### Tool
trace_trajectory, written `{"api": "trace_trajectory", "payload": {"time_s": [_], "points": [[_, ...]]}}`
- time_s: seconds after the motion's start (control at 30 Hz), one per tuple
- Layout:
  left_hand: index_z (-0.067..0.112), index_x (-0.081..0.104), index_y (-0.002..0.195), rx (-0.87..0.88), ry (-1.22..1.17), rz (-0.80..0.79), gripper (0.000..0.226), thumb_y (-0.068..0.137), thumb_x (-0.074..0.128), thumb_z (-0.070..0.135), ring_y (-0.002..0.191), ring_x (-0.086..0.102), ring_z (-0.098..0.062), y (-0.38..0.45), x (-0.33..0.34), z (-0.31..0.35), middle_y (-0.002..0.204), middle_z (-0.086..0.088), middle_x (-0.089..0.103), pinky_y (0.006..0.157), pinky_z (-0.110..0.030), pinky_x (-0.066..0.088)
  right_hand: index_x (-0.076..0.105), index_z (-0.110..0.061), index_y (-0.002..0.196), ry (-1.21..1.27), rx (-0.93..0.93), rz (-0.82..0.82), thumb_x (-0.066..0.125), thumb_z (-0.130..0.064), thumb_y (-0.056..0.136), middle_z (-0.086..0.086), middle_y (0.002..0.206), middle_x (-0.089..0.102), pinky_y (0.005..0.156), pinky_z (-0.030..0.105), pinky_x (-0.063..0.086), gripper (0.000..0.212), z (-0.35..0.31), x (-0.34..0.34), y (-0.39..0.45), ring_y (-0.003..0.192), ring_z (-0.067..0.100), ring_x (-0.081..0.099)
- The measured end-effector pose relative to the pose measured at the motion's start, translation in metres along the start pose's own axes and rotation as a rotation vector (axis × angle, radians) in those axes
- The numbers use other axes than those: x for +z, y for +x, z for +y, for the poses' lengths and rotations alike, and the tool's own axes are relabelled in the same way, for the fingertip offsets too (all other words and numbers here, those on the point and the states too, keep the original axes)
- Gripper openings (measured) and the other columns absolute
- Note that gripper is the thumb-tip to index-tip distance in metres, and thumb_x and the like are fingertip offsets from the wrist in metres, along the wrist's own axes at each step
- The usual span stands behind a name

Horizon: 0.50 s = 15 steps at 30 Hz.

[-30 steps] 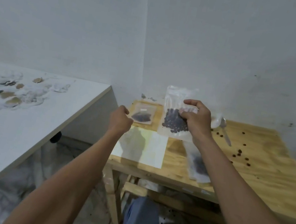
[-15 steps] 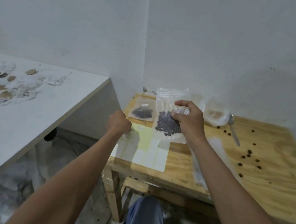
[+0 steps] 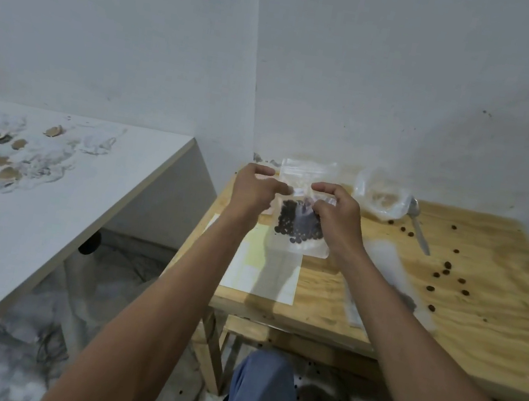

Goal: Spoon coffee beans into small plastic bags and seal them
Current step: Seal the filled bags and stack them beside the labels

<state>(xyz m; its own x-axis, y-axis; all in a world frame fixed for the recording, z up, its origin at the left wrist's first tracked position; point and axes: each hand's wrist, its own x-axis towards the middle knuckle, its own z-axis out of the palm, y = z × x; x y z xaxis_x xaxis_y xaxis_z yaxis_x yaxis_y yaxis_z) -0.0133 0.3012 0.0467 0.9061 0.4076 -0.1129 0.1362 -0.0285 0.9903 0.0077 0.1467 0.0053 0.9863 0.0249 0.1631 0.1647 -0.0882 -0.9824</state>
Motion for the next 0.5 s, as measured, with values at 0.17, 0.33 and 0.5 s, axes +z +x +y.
{"api": "trace_trajectory", "payload": {"time_s": [0.17,0.33,0.5], "points": [[0.012,0.059,0.107,0.144,0.059,0.032,0.039,0.074,0.077,0.003,0.067,0.065,-0.014,-0.016,0.023,-0.008,0.086,-0.014,0.074,0.057,-0.022,0.046,0.069,-0.027,0.101,0.04,-0.025,0.053,0.078,-0.021,0.085,-0.014,0.116,0.066,0.102,0.038,0.049,0.019,-0.002,-0.006,0.001,0.119,0.012,0.057],[0.022,0.066,0.09,0.275,0.13,0.079,0.022,0.076,0.081,0.013,0.096,0.062,-0.017,-0.021,0.035,-0.018,0.097,0.002,0.063,0.074,-0.031,0.047,0.069,-0.03,0.091,0.048,-0.02,0.088,0.079,-0.014,0.081,-0.012,0.107,0.068,0.1,0.045,0.052,0.022,-0.002,-0.009,0.005,0.115,0.016,0.061],[0.008,0.071,0.102,0.121,-0.132,-0.083,0.016,0.087,0.074,0.003,0.064,0.068,-0.009,-0.02,0.037,-0.02,0.086,-0.007,0.066,0.055,-0.019,0.05,0.072,-0.029,0.086,0.05,-0.007,0.111,0.076,-0.014,0.079,-0.009,0.098,0.071,0.091,0.045,0.058,0.017,-0.004,-0.012,0.008,0.102,0.018,0.067]]}}
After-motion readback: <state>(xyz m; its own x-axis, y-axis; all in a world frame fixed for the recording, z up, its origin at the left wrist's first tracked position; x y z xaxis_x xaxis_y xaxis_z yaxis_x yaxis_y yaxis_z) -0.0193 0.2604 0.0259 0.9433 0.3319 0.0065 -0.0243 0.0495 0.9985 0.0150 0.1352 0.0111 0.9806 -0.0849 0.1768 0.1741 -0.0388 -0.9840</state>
